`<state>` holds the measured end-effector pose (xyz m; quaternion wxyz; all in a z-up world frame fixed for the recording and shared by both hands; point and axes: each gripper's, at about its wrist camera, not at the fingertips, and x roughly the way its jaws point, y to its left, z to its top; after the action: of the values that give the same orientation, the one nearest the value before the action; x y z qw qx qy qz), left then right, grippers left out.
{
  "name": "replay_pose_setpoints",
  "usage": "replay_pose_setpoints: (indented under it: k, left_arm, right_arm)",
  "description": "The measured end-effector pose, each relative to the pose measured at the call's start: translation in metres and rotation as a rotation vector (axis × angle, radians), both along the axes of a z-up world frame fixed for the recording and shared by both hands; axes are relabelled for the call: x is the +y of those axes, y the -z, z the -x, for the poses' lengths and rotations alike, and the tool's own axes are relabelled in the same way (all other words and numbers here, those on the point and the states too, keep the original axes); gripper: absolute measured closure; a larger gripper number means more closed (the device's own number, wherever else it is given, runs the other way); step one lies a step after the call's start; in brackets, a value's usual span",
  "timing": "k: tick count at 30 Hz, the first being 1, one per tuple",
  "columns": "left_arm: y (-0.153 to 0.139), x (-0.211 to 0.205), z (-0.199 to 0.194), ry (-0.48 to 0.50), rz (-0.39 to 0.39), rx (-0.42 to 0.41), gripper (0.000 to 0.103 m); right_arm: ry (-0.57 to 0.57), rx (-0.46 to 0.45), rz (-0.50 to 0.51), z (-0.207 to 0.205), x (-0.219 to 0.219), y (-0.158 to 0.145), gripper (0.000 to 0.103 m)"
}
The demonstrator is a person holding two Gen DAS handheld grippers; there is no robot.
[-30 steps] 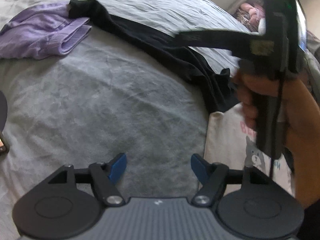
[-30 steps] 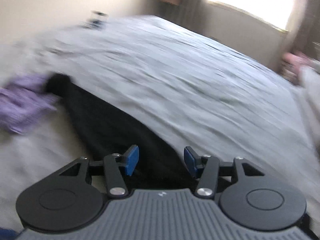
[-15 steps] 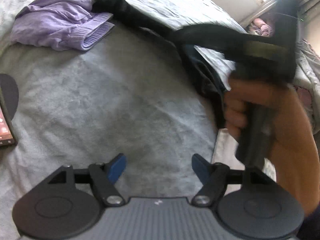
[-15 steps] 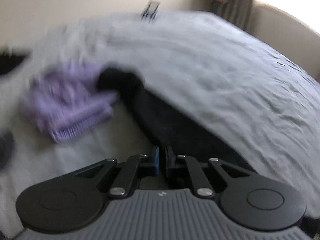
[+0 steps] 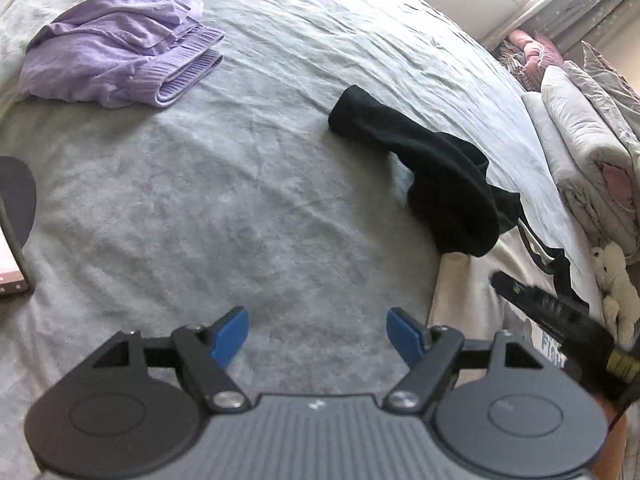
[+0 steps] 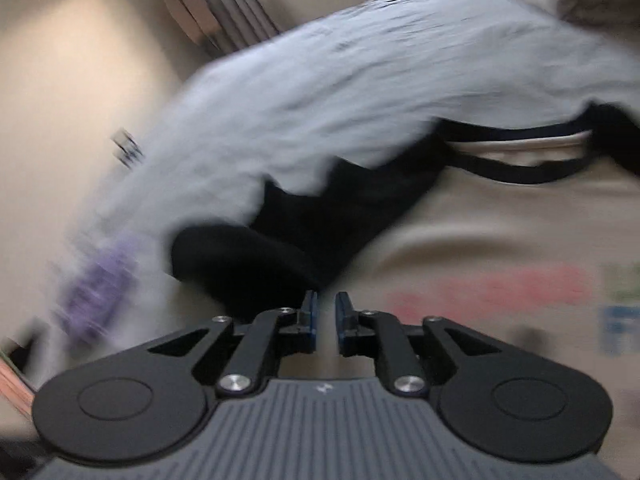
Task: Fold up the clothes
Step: 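Grasp the black sleeve with the right gripper and lift it over the sweatshirt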
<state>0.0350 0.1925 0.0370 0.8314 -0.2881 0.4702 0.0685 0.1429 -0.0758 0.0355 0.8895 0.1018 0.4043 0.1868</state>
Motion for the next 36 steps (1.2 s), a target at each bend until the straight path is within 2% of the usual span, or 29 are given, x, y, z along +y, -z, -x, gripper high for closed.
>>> replay_pose_setpoints:
  k: [2, 5, 6, 9, 12, 13, 16, 19, 22, 23, 24, 25, 28, 33, 36]
  left_arm:
    - [0.001, 0.000, 0.000, -0.005, 0.002, 0.003, 0.025]
    - [0.001, -0.003, 0.000, -0.006, -0.006, 0.004, 0.025]
    - [0.001, -0.003, 0.000, -0.005, -0.008, 0.004, 0.024]
    - [0.001, -0.001, -0.002, -0.018, 0.005, 0.006, 0.024]
    - [0.002, -0.001, -0.001, -0.022, 0.011, 0.006, 0.024]
    - [0.003, 0.000, -0.001, -0.018, 0.010, 0.005, 0.024]
    - [0.003, 0.001, -0.001, -0.012, 0.017, 0.003, 0.024]
    - [0.003, 0.004, -0.001, -0.010, 0.027, 0.000, 0.024]
    - [0.004, 0.006, -0.002, -0.014, 0.037, 0.002, 0.024]
    - [0.004, 0.006, -0.002, -0.014, 0.038, 0.003, 0.024]
    - [0.004, 0.006, -0.003, -0.016, 0.039, 0.003, 0.024]
    - [0.004, 0.006, -0.003, -0.018, 0.040, 0.004, 0.024]
    - [0.004, 0.004, -0.003, -0.017, 0.028, 0.004, 0.024]
    - [0.004, 0.000, -0.003, -0.016, 0.005, 0.003, 0.024]
    - [0.004, -0.003, -0.005, -0.013, -0.015, 0.003, 0.024]
  right_arm:
    - [0.000, -0.069, 0.119, 0.011, 0.002, -0.003, 0.084]
    - [-0.038, -0.167, 0.185, 0.020, 0.012, -0.019, 0.052]
    - [-0.069, -0.200, 0.194, 0.020, 0.018, -0.025, 0.050]
    - [-0.241, -0.271, 0.245, 0.016, 0.057, -0.040, 0.050]
    - [-0.455, -0.263, 0.213, -0.005, 0.106, -0.045, 0.050]
    - [-0.503, -0.263, 0.233, -0.013, 0.125, -0.046, 0.050]
    - [-0.572, -0.248, 0.298, -0.037, 0.171, -0.044, 0.050]
    - [-0.604, -0.183, 0.356, -0.059, 0.203, -0.028, 0.050]
    - [-0.607, -0.119, 0.443, -0.065, 0.214, -0.005, 0.050]
    - [-0.617, -0.131, 0.442, -0.062, 0.214, -0.005, 0.061]
    - [-0.632, -0.140, 0.428, -0.059, 0.213, -0.006, 0.092]
    - [-0.654, -0.145, 0.392, -0.055, 0.210, -0.010, 0.096]
    - [-0.641, -0.216, 0.371, -0.043, 0.197, -0.025, 0.096]
    - [-0.466, -0.333, 0.264, -0.022, 0.145, -0.067, 0.096]
    - [-0.301, -0.378, 0.130, -0.003, 0.096, -0.091, 0.096]
